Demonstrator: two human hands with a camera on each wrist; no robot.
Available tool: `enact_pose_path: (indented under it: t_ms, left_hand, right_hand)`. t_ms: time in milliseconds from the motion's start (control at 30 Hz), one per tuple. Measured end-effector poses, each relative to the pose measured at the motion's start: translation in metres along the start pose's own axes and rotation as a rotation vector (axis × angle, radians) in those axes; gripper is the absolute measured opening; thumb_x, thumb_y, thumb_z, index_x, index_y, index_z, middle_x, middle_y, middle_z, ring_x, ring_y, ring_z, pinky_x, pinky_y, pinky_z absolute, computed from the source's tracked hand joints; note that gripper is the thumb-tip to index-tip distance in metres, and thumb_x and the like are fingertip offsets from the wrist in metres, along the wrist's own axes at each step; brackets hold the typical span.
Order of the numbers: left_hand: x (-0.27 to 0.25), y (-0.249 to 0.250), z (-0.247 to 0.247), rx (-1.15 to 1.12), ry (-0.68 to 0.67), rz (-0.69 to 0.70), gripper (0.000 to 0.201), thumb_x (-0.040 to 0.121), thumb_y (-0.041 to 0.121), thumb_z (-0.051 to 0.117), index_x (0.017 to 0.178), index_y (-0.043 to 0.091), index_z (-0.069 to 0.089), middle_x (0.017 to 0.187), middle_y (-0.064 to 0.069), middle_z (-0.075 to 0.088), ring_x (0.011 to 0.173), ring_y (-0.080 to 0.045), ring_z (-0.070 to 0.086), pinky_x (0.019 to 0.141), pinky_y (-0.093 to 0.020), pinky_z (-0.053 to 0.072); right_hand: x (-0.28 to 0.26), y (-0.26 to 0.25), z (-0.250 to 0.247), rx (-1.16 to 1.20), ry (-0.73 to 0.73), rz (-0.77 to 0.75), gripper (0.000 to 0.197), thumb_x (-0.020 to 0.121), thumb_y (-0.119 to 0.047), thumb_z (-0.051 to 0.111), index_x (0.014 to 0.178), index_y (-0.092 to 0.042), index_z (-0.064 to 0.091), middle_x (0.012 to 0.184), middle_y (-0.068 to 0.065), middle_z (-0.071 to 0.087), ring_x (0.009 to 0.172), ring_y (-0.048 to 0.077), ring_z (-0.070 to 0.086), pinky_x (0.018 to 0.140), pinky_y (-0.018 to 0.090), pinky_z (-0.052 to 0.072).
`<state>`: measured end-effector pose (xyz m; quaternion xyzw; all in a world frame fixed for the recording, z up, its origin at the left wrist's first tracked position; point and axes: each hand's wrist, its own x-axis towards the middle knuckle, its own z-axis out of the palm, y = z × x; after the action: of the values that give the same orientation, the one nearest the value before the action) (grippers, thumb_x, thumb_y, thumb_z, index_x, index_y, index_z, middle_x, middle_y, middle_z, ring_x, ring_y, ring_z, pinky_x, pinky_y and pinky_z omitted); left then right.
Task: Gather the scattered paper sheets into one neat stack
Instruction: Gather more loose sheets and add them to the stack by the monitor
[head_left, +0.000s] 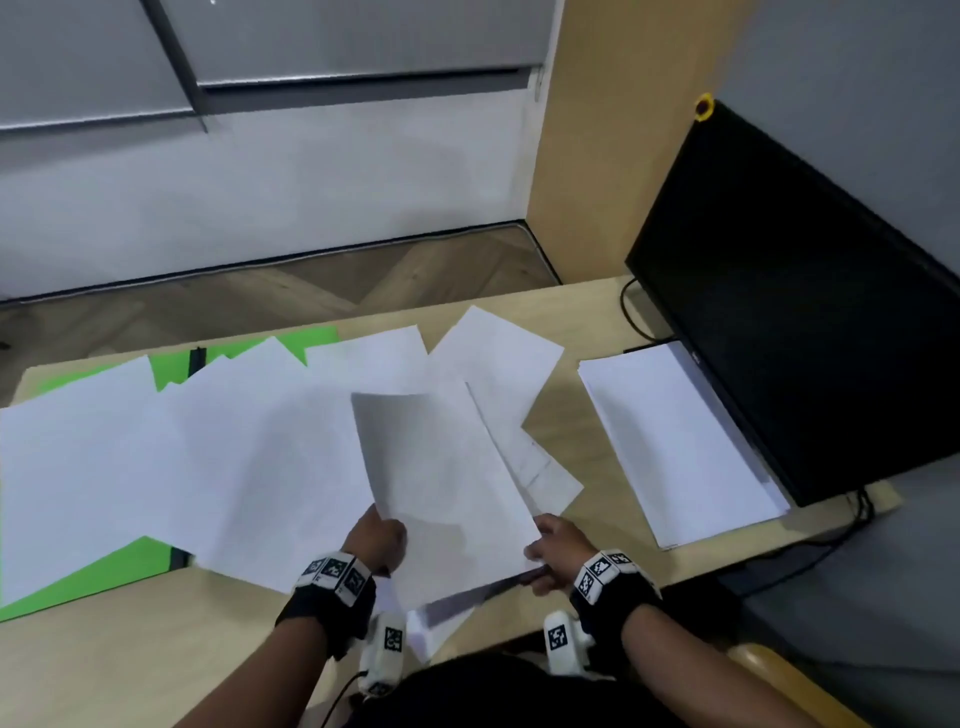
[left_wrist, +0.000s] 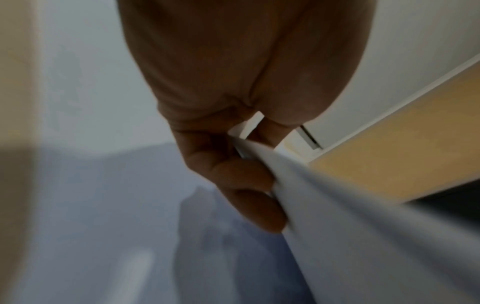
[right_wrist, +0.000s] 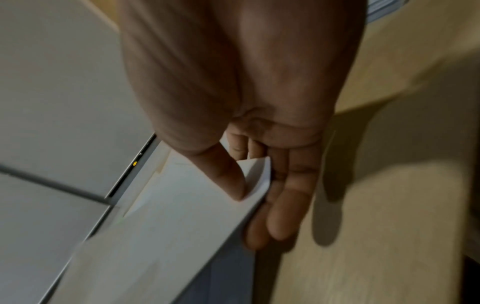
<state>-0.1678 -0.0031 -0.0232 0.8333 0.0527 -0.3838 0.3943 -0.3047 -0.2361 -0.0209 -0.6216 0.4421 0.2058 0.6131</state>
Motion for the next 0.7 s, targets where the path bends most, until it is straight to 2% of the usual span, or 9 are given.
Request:
enact_pose_path:
  t_ms: [100,167,233,333,433,533,633,700]
  left_hand:
    - [0.018,0.022,0.028,-0.06,-0.002,0.051,0.038,0.06,0.023,0.046,0.097,0.022,0.056,0.085,-0.015,0.064,0.074,-0.031,0.059,0.067,-0.036,0.048]
    - [0.014,0.054,0.046,-0.09,0.02,0.108,0.039,0.061,0.025,0.047,0.099,0.024,0.056,0.089,-0.019,0.066,0.076,-0.032,0.06,0.07,-0.036,0.048]
    - [0.016,0.082,0.069,-0.063,-0.003,0.166,0.042,0.064,0.027,0.046,0.104,0.025,0.057,0.093,-0.012,0.067,0.082,-0.032,0.063,0.073,-0.035,0.049]
    - [0.011,0.121,0.109,-0.058,-0.087,0.2,0.028,0.064,0.026,0.05,0.09,0.024,0.06,0.081,-0.012,0.068,0.069,-0.032,0.065,0.063,-0.039,0.054]
    - [0.003,0.152,0.146,0.052,-0.174,0.259,0.016,0.064,0.022,0.056,0.079,0.022,0.062,0.071,-0.006,0.07,0.065,-0.026,0.066,0.055,-0.031,0.054]
    - [0.002,0.175,0.181,0.147,-0.246,0.279,0.013,0.073,0.017,0.063,0.085,0.021,0.065,0.07,-0.002,0.071,0.061,-0.021,0.067,0.055,-0.028,0.057]
    - [0.01,0.188,0.216,0.227,-0.298,0.315,0.018,0.076,0.017,0.064,0.094,0.02,0.065,0.072,-0.001,0.071,0.056,-0.02,0.065,0.055,-0.029,0.058]
    - [0.015,0.192,0.233,0.24,-0.311,0.33,0.024,0.079,0.02,0.066,0.103,0.021,0.063,0.079,-0.001,0.071,0.06,-0.021,0.066,0.057,-0.031,0.059]
  right_hand:
    - [0.007,0.003,-0.031,0.113,0.123,-0.045,0.03,0.082,0.007,0.05,0.097,-0.015,0.063,0.08,0.016,0.063,0.042,0.024,0.05,0.046,0.031,0.044]
    - [0.008,0.001,-0.055,0.231,0.211,-0.087,0.026,0.084,0.001,0.055,0.101,-0.017,0.062,0.076,0.013,0.066,0.041,0.025,0.055,0.045,0.031,0.046]
    - [0.008,0.003,-0.082,0.344,0.311,-0.114,0.023,0.086,-0.003,0.057,0.1,-0.02,0.063,0.076,0.013,0.069,0.046,0.027,0.059,0.049,0.032,0.048]
    - [0.01,0.014,-0.122,0.422,0.512,-0.141,0.022,0.086,-0.008,0.058,0.095,-0.027,0.063,0.076,0.009,0.07,0.047,0.027,0.06,0.052,0.037,0.051]
    - [0.012,0.032,-0.157,0.452,0.706,-0.128,0.023,0.083,-0.017,0.057,0.097,-0.032,0.065,0.072,0.005,0.069,0.051,0.027,0.06,0.057,0.038,0.056]
    - [0.014,0.049,-0.189,0.529,0.816,-0.126,0.024,0.09,-0.01,0.055,0.108,-0.024,0.065,0.083,0.012,0.064,0.057,0.024,0.053,0.052,0.031,0.047]
    - [0.017,0.066,-0.217,0.565,0.884,-0.115,0.026,0.093,-0.006,0.052,0.113,-0.017,0.065,0.091,0.016,0.062,0.068,0.027,0.054,0.058,0.032,0.045]
    - [0.019,0.074,-0.23,0.549,0.905,-0.123,0.028,0.094,-0.006,0.051,0.117,-0.014,0.064,0.097,0.016,0.062,0.079,0.028,0.057,0.063,0.033,0.046]
